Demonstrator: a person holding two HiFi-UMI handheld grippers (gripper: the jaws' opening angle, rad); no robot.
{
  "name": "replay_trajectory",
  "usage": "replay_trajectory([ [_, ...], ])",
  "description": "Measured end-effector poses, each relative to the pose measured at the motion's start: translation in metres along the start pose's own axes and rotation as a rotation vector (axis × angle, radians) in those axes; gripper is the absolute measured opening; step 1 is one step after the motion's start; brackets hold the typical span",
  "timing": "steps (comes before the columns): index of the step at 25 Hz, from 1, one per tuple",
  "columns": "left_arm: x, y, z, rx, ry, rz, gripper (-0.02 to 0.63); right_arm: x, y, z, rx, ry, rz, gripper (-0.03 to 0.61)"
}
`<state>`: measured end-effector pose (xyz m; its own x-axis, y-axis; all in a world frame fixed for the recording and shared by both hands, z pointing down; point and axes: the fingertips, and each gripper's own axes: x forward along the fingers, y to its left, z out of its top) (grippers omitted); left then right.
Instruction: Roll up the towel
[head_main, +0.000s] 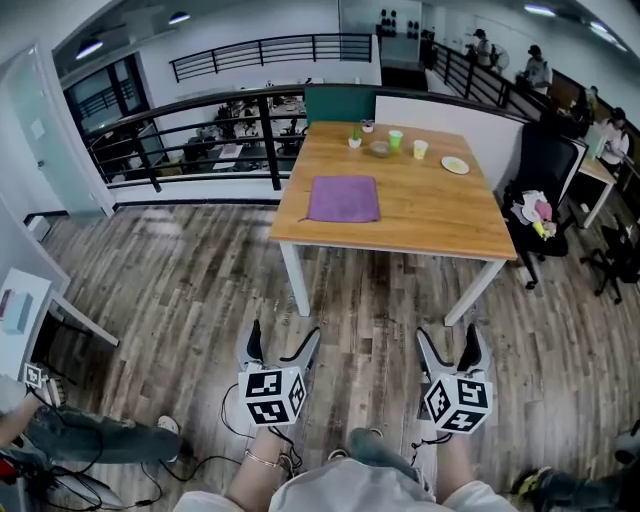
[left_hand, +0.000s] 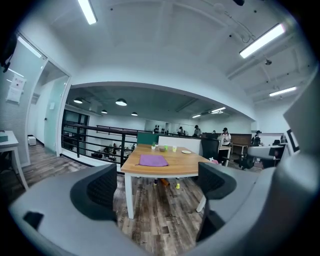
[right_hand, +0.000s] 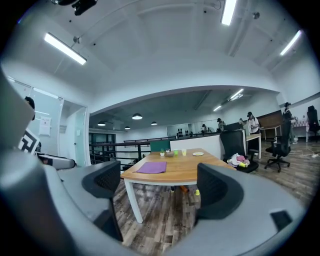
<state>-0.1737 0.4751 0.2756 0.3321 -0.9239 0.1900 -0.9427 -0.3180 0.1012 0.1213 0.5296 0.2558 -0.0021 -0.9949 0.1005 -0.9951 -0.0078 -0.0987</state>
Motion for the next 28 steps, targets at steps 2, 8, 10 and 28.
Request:
replay_trajectory([
  [2, 0.009, 0.002, -0.004, 0.001, 0.016, 0.002, 0.502, 0.008, -0.002, -0.003, 0.004, 0.011, -0.004, 0.48],
  [8, 0.048, 0.009, -0.007, -0.008, 0.041, 0.027, 0.5, 0.045, -0.018, -0.009, 0.018, 0.04, -0.015, 0.452],
  [10, 0.063, 0.012, -0.005, -0.015, 0.048, 0.029, 0.5, 0.06, -0.023, -0.008, 0.022, 0.048, -0.013, 0.446],
  [28, 0.195, 0.02, 0.029, -0.062, 0.021, 0.13, 0.486, 0.214, -0.07, 0.021, -0.003, 0.068, 0.082, 0.434],
])
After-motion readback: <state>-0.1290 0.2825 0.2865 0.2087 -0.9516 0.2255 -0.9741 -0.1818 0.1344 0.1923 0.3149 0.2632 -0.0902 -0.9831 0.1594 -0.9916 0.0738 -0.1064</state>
